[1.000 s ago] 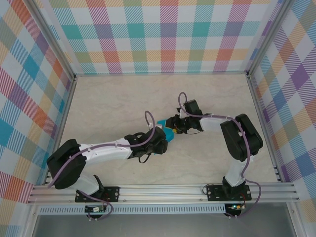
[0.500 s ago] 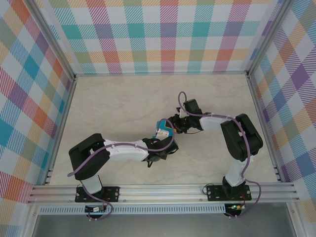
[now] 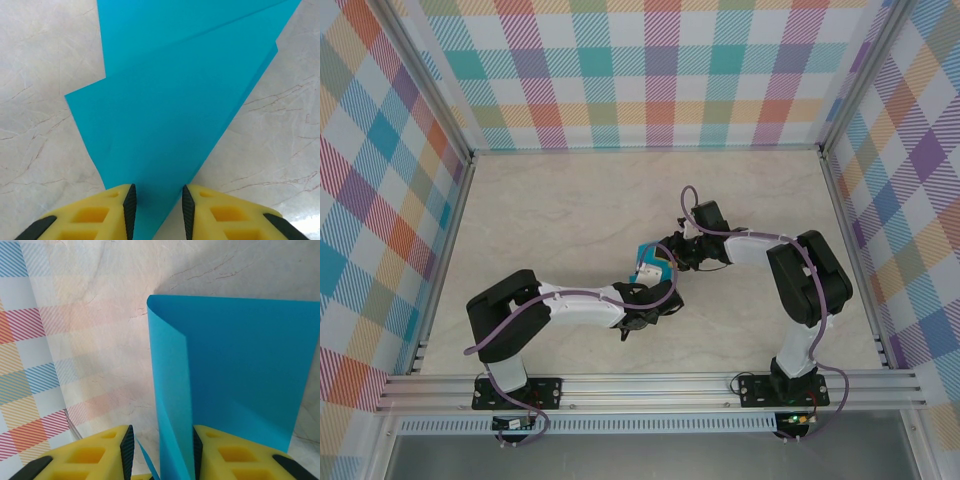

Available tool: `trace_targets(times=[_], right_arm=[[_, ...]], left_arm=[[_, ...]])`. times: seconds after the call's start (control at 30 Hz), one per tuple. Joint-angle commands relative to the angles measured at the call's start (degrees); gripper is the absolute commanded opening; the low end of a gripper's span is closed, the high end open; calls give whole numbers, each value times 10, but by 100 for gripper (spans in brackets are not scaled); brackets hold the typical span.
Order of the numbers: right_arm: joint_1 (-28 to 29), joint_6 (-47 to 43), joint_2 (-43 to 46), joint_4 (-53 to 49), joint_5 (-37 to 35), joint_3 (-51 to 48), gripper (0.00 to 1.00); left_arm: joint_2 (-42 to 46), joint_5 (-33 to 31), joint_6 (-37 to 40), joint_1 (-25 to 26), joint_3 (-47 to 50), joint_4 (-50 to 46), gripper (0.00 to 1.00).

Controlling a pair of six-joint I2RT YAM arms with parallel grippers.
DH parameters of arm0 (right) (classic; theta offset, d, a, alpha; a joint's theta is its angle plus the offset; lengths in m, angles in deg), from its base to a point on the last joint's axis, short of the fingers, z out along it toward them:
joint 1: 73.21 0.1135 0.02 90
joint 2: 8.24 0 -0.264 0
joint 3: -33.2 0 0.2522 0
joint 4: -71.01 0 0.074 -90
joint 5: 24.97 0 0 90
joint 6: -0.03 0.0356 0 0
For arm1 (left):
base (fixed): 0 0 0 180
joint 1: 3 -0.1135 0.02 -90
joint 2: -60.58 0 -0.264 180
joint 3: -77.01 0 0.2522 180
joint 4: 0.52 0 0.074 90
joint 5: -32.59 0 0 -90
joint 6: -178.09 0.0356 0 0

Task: Fold a paper plane with a square sheet of paper (pick it up from the middle)
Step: Fourth fold the wing at the center of the table.

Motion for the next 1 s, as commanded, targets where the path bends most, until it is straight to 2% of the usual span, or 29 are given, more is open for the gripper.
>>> trace_targets(times=[0.0, 0.17, 0.33, 0.7, 0.97], right_arm=[[2, -8, 11, -12, 8, 11, 36], [2, -9, 10, -13, 9, 11, 34], [2, -9, 10, -12, 9, 11, 31], [2, -9, 15, -16, 6, 7, 30], [2, -18, 35, -38, -11, 4, 33]], left_arm=[[-9, -24, -11, 7, -10, -21, 33], [-5, -27, -12, 8, -4, -17, 36], [-8, -26, -14, 7, -2, -16, 34], [-5, -28, -17, 7, 4, -11, 17], [10, -16, -2, 7, 16, 13, 11]])
